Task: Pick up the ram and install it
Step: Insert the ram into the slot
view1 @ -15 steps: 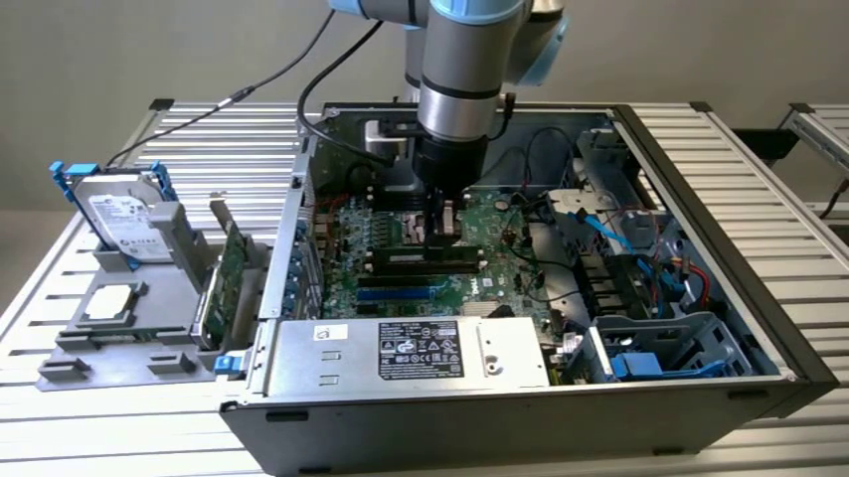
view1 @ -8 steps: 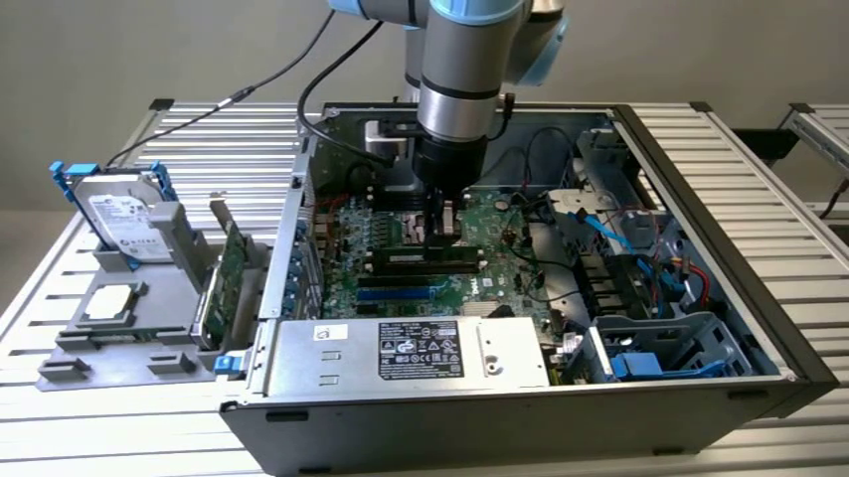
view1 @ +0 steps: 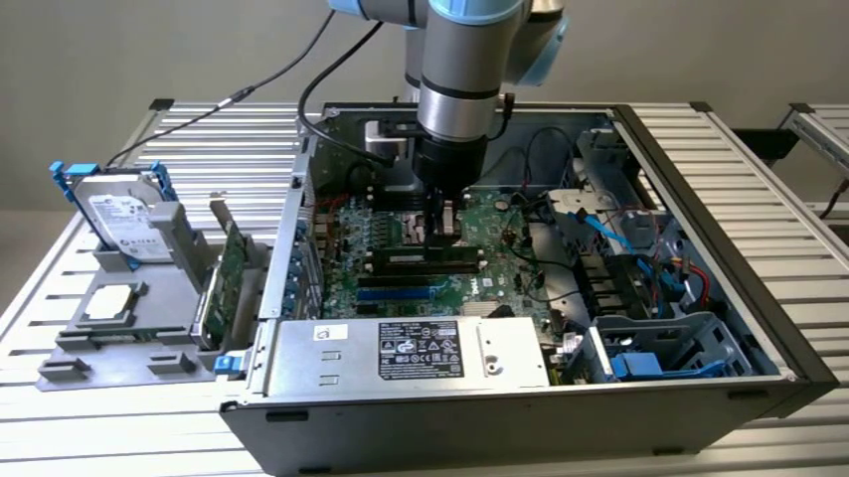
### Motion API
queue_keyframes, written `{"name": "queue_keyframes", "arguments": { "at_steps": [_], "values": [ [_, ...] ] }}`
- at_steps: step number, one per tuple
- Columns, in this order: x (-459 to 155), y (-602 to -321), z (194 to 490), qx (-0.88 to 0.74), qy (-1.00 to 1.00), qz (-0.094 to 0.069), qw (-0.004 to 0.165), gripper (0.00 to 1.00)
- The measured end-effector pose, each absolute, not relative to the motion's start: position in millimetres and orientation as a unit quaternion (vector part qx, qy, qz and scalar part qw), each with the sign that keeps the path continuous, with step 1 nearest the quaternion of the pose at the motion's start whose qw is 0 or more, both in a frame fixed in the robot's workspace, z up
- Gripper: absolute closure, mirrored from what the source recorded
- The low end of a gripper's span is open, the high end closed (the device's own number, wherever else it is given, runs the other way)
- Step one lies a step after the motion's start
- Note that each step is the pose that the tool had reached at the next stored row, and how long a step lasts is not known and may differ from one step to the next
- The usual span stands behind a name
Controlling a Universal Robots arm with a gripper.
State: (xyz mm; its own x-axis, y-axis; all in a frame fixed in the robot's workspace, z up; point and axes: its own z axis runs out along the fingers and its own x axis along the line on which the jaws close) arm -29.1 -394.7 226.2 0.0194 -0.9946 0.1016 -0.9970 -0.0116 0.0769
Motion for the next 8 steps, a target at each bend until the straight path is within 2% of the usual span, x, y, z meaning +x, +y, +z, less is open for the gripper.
{"name": "queue_keyframes", "arguments": {
  "at_steps": [8],
  "values": [
    [-29.1, -393.7, 225.5, 0.71, -0.701, 0.012, 0.064, 0.86]
  ]
}}
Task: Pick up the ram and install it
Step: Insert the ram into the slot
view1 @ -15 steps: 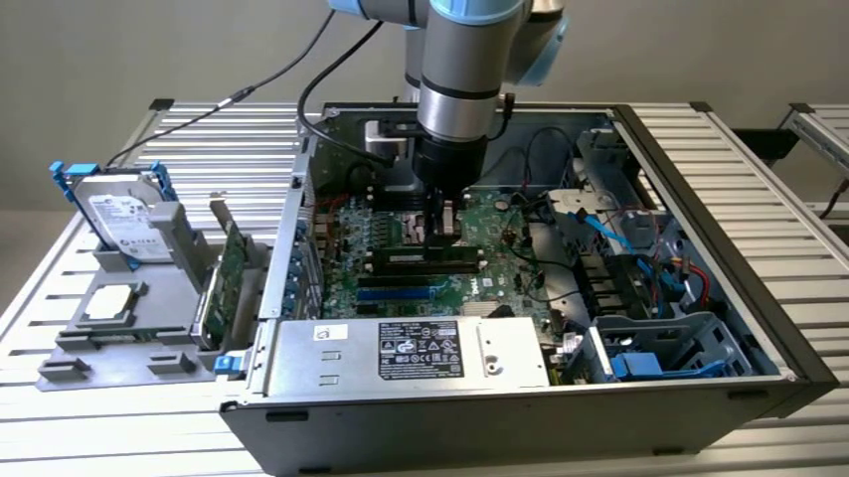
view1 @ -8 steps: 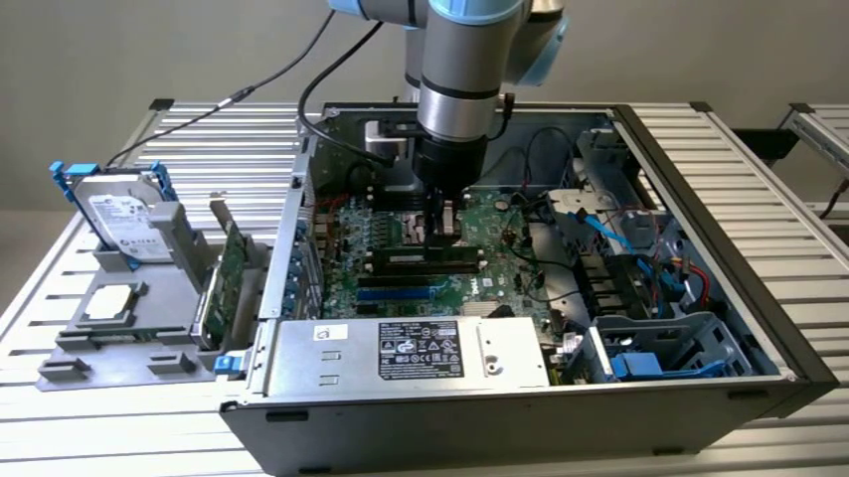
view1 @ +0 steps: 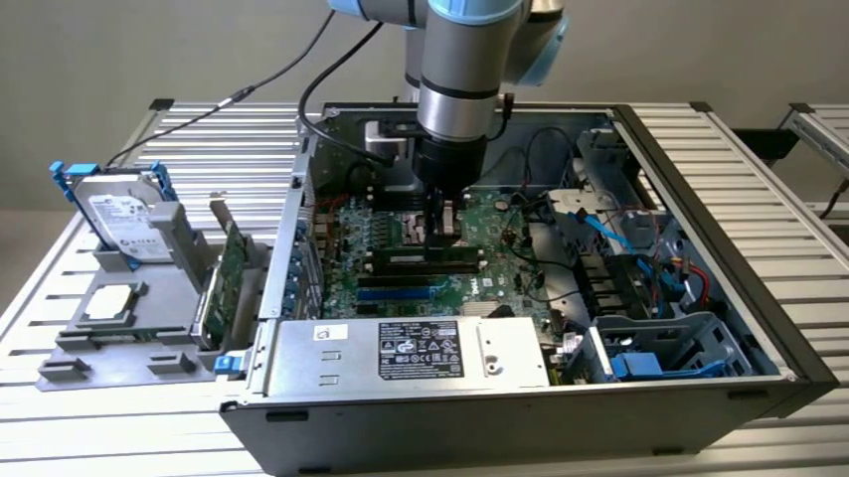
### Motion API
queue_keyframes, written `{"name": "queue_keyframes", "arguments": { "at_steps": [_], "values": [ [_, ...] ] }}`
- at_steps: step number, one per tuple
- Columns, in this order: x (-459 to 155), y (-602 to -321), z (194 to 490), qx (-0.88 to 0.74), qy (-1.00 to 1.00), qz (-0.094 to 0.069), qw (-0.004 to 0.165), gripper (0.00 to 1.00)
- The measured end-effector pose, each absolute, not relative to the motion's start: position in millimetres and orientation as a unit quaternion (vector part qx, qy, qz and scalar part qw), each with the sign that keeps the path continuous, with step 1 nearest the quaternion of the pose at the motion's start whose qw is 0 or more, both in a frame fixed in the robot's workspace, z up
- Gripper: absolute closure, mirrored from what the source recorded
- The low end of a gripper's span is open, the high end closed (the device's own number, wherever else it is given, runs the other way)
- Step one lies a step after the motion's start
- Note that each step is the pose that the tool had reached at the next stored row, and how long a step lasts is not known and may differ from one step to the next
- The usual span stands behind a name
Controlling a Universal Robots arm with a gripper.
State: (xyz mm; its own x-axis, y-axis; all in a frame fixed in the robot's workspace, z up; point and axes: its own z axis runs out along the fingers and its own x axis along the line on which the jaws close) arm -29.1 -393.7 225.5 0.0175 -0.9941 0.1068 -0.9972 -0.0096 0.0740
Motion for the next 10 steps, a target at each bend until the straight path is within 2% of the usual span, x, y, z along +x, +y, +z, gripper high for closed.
{"name": "queue_keyframes", "arguments": {
  "at_steps": [10],
  "values": [
    [-29.1, -390.7, 223.5, 0.709, -0.702, 0.015, 0.066, 0.86]
  ]
}}
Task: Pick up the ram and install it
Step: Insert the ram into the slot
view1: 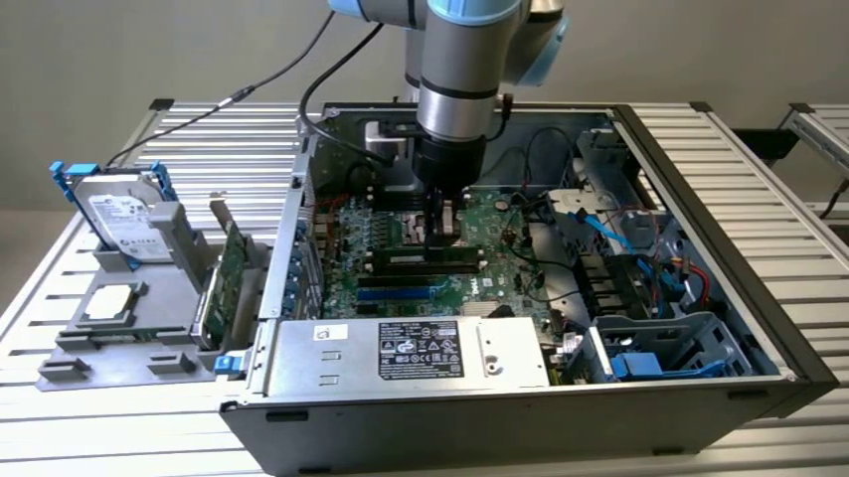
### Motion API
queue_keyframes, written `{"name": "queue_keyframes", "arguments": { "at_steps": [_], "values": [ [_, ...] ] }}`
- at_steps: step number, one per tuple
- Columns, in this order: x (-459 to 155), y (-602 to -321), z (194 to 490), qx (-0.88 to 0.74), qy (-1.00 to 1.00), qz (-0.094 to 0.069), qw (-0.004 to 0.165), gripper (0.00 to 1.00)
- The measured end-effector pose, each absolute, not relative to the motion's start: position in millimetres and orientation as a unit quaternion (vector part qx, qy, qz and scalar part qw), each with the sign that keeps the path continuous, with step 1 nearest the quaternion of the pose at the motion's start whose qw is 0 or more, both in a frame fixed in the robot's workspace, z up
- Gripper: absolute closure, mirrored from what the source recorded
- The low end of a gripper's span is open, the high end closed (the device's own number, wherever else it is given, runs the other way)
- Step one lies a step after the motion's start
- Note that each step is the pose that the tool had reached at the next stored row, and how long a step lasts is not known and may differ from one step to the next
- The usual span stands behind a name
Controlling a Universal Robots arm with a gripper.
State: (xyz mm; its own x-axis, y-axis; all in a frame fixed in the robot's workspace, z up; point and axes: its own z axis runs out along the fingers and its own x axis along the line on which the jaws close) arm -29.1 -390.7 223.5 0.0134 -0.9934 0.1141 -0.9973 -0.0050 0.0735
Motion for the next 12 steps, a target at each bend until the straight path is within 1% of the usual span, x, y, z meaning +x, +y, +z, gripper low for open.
{"name": "queue_keyframes", "arguments": {
  "at_steps": [12],
  "values": [
    [-29.4, -388.5, 220.8, 0.707, -0.704, 0.02, 0.072, 0.86]
  ]
}}
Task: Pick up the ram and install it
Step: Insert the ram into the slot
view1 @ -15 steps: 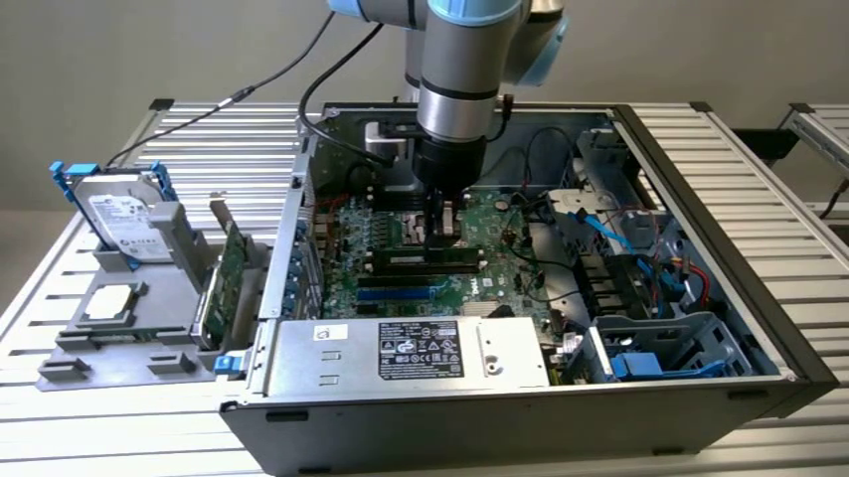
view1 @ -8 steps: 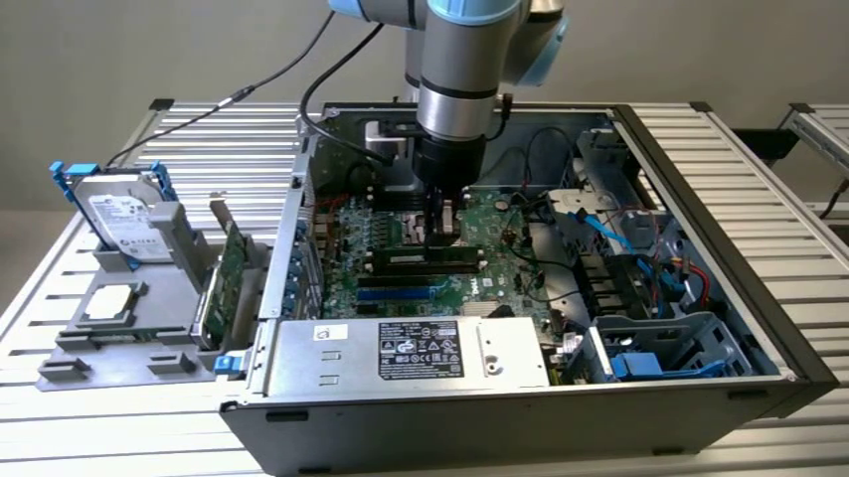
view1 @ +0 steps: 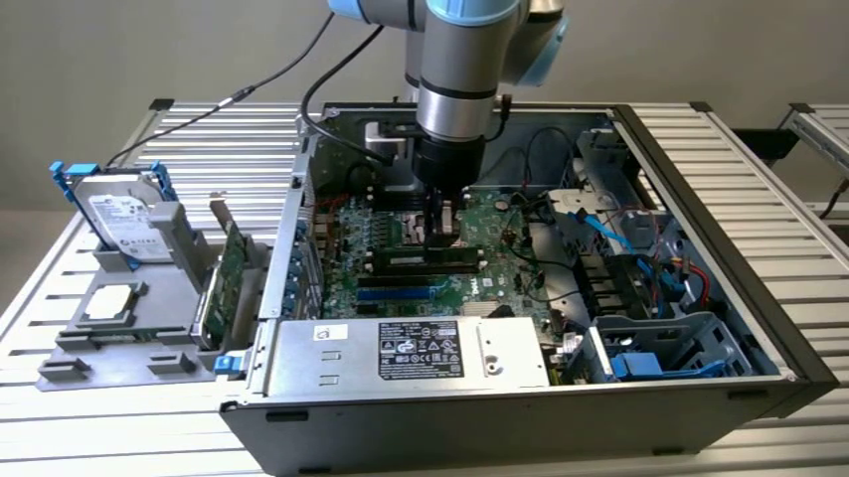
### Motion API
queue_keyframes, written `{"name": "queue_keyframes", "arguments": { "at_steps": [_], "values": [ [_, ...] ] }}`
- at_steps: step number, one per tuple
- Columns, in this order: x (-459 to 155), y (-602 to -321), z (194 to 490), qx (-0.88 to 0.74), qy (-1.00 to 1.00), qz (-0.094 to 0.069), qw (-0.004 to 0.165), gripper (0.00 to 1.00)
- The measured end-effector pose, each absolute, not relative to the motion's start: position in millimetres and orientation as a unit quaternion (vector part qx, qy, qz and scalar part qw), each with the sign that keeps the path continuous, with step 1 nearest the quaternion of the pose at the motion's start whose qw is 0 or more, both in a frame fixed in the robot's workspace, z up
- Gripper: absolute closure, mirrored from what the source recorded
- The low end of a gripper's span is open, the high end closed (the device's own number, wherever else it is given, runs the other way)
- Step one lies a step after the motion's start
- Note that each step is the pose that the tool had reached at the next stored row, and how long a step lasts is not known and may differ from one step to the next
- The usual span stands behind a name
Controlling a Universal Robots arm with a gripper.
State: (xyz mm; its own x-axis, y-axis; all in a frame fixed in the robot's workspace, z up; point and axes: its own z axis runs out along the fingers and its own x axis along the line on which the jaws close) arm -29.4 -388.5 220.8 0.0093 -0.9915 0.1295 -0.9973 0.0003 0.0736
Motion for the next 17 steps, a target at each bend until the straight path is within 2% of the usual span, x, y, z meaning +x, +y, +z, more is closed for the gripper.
{"name": "queue_keyframes", "arguments": {
  "at_steps": [17],
  "values": [
    [-30.3, -386.7, 220.0, 0.704, -0.705, 0.025, 0.077, 0.86]
  ]
}}
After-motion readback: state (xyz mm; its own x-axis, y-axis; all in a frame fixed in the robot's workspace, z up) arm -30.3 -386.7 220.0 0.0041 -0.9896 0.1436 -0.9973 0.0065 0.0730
